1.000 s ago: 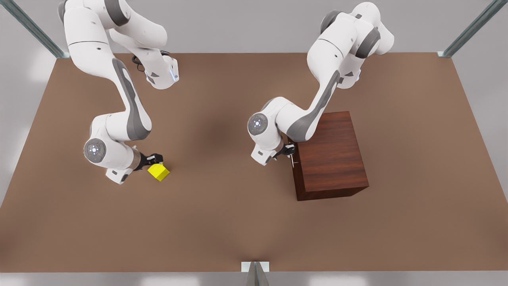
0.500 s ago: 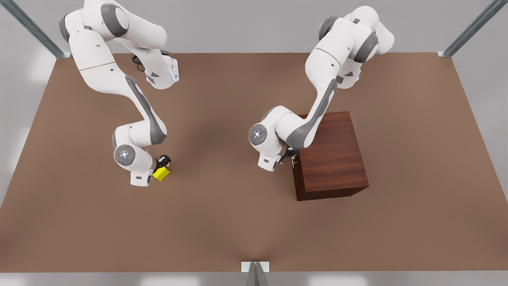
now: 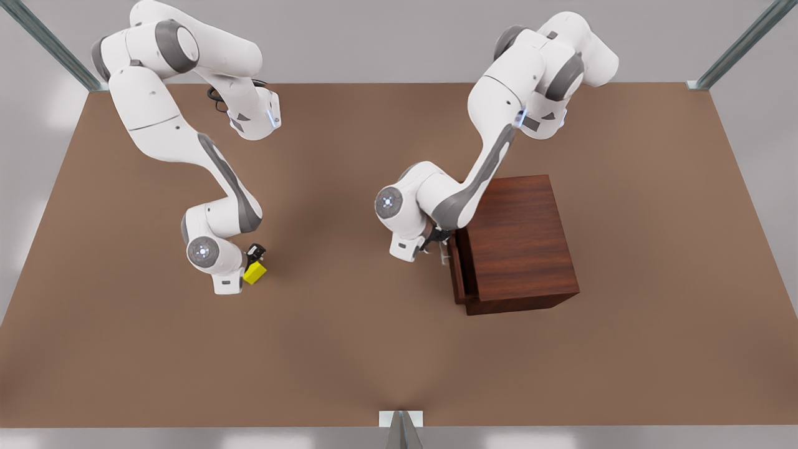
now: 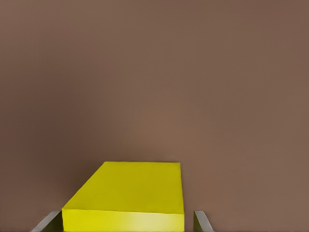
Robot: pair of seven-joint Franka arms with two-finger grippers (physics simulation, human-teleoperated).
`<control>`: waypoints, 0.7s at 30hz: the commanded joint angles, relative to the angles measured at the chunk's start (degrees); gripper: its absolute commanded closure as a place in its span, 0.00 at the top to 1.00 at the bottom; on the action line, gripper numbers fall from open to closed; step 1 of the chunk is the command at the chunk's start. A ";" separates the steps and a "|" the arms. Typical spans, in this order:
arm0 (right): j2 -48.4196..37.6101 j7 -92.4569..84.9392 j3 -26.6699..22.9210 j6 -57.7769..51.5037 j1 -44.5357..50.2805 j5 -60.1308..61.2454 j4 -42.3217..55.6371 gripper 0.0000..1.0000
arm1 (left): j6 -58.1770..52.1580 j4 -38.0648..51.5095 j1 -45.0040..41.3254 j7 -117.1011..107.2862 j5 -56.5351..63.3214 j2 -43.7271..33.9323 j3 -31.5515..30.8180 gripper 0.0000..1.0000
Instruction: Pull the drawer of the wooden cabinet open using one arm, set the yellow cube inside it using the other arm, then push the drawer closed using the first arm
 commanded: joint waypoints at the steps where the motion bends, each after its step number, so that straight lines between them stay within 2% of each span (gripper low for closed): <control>1: 0.62 -5.97 -0.28 1.93 -0.12 -0.28 -0.01 1.00 | 2.18 0.49 -0.29 -4.55 -0.22 0.17 -0.12 0.65; 4: 1.77 -5.97 -0.54 2.98 -0.73 -0.28 0.07 1.00 | 2.18 1.80 -0.64 -4.55 -0.22 0.26 -0.82 0.65; 5: 1.77 -5.97 -0.54 3.16 -0.73 -0.71 0.16 0.96 | 2.18 2.24 -0.64 -4.55 -0.22 0.26 -0.82 0.65; 6: 1.59 -5.97 -0.45 3.07 -0.73 -1.51 0.34 0.82 | 2.26 2.42 -0.91 -4.55 -0.22 0.26 -0.82 0.65; 11: 1.06 -5.97 -0.19 2.63 -0.64 -1.51 0.51 0.61 | 4.64 3.47 -0.82 -4.55 -0.22 0.44 -0.82 0.65; 13: -0.34 -5.53 0.25 2.37 -1.61 -1.42 0.60 0.61 | 5.34 3.56 -0.82 -4.55 -0.13 0.79 -0.73 0.65; 15: -5.61 -5.09 0.69 2.11 -1.61 -1.24 0.86 0.61 | 5.69 4.62 -0.82 -4.55 -0.22 1.23 -0.73 0.65; 19: -7.46 -3.51 1.57 -9.84 -1.61 2.36 15.09 0.61 | 5.87 7.60 -0.91 -4.55 -0.31 2.20 -0.91 0.65; 21: -7.55 -1.75 1.83 -16.79 -1.52 4.55 22.75 0.61 | 5.96 9.54 -0.99 -5.86 -0.31 2.37 -3.02 0.65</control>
